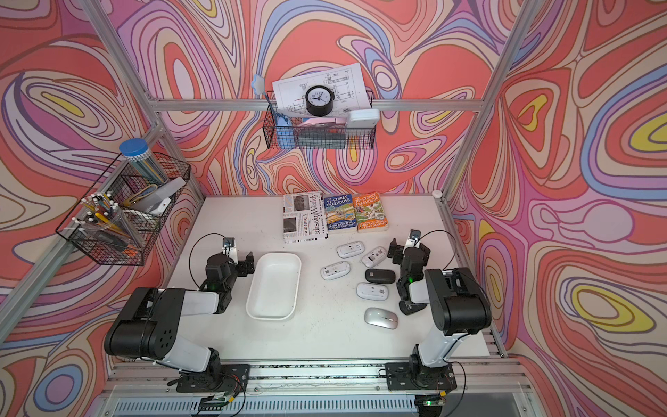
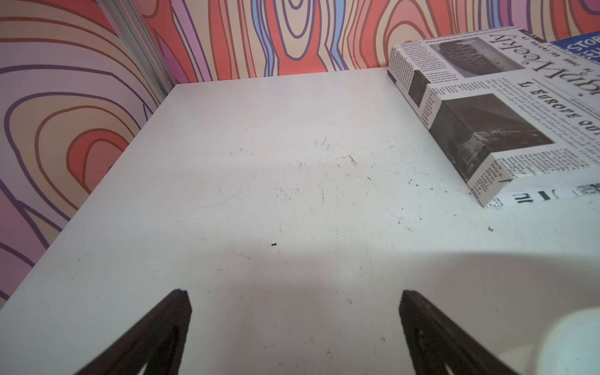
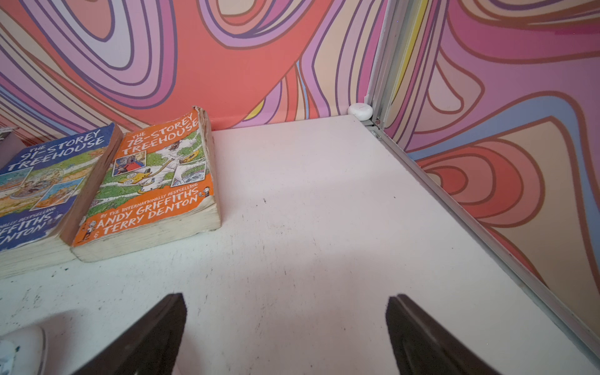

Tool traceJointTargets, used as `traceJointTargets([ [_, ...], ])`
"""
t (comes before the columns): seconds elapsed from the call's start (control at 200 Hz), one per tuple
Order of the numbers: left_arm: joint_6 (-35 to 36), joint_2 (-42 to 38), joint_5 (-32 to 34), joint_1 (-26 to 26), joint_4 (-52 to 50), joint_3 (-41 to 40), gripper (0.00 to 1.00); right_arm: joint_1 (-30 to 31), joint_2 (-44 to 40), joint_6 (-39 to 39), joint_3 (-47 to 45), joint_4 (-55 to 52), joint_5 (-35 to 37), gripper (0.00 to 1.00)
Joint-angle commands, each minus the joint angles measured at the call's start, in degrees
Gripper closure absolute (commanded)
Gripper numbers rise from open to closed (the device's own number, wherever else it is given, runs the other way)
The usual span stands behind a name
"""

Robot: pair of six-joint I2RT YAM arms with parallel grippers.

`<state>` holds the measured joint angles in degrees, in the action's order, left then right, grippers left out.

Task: Put the mouse in the storage box
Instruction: Pick up the mouse from the center of the board.

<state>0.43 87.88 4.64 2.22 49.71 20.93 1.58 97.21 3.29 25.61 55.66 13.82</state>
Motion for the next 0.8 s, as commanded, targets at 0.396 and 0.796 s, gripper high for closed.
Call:
traceJointTargets([
  [0.396, -0.88, -7.81, 12.69, 3.28, 1.67, -2.93, 0.02, 0.24, 0.03, 0.04, 0.50, 0.07, -0.44, 0.02],
  [0.796, -17.38, -42.73, 10.77, 13.25, -39.55, 7.48, 0.01, 0.26, -24.52, 10.91, 14.68, -38.52, -2.90, 0.02],
])
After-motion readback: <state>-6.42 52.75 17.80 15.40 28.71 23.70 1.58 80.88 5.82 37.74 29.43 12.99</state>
